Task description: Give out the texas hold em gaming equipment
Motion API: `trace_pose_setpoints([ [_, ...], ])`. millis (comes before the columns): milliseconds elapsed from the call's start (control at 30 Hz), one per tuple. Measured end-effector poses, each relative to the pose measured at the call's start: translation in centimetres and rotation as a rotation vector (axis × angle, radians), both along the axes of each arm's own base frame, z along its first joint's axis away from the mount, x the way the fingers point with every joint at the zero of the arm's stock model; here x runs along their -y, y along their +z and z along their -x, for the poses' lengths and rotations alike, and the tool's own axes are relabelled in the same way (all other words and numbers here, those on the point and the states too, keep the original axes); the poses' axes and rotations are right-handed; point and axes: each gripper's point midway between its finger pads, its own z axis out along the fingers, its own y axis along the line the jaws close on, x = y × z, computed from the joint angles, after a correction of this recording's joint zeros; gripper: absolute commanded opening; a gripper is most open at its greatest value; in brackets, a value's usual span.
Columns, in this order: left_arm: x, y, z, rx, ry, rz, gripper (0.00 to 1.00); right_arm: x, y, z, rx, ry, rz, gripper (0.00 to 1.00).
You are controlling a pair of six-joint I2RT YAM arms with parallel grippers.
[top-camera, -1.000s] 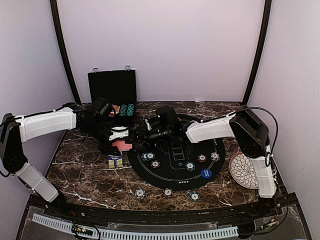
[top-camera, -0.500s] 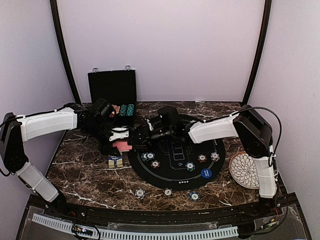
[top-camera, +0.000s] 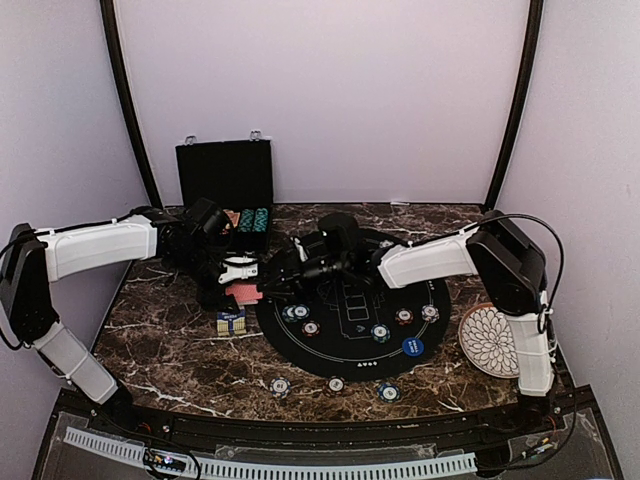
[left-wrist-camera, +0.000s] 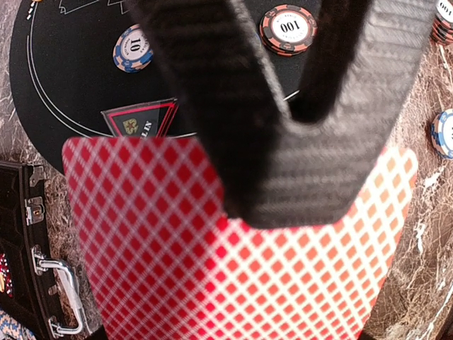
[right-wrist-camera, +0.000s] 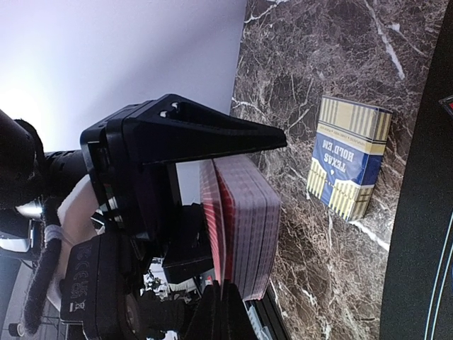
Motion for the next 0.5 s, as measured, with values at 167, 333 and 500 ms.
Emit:
trace_pose_setpoints([
  [167, 0.0, 0.0, 0.0, 0.0, 0.001, -0.002, 0.07, 0.4, -0.3, 0.0, -0.011, -0.001, -0.006, 0.0],
  [333, -0.1, -0.1, -0.1, 0.003, 0.003, -0.006, 0.06, 1.6, -0.4, -0.3, -0.026, -0.015, -0.008, 0.0],
  [500, -0.3, -0.2, -0.1, 0.004, 0.007, -0.019, 0.06, 3.7, 0.7, -1.4, -0.024, -0.044, -0.027, 0.0],
])
